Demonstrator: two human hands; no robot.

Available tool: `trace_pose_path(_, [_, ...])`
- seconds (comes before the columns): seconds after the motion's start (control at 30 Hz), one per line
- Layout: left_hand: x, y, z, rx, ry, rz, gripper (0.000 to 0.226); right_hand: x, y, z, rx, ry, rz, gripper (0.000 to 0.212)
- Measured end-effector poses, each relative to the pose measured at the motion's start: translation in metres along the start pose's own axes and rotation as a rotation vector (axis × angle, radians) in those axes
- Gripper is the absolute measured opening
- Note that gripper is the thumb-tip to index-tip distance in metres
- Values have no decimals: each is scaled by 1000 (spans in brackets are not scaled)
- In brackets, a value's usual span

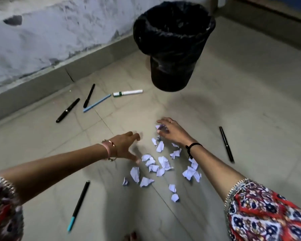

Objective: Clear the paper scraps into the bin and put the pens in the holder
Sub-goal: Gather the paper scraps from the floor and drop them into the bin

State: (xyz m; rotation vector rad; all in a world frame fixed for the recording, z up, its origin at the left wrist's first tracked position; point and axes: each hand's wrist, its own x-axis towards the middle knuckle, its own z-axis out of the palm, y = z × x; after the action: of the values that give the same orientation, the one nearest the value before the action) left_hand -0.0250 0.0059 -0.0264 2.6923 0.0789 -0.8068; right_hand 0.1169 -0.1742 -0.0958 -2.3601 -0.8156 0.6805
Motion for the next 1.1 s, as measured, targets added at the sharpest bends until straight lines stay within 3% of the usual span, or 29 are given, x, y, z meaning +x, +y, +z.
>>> trace_pose_path(0.17, [-26,2,57,132,-106,-46,98,-24,3,19,-87,73,-148,46])
trace_pose_path(0.37, [-20,8,87,-66,80,5,69,-80,-4,54,-157,-28,-305,79])
trace_pose_path(0.53, [4,25,73,-288,229,41,48,-99,3,73,-150,139,-338,37])
trace_pose_path(0.6, [13,31,69,-369,256,116,48,-103,10,61,-138,208,-305,35])
trace_pose_path(0.67, [17,33,63,-345,287,135,59,-108,20,38,-155,213,-264,48])
trace_pose_path(0.73, [13,36,58,-239,276,86,84,-116,30,11,-269,158,-218,72])
trace_pose_path(0.83, [3,38,61,58,125,-22,119,-133,45,-19,-411,26,-95,98])
trace_pose_path(0.9, [-1,42,75,201,15,-47,127,-145,57,-29,-437,-40,-34,108])
trace_pose_path(1.0, [-8,48,95,194,-6,-33,113,-156,71,-23,-442,-92,-14,109])
trace_pose_path(1.1, [-7,57,96,-3,85,11,82,-155,66,1,-193,-28,13,83])
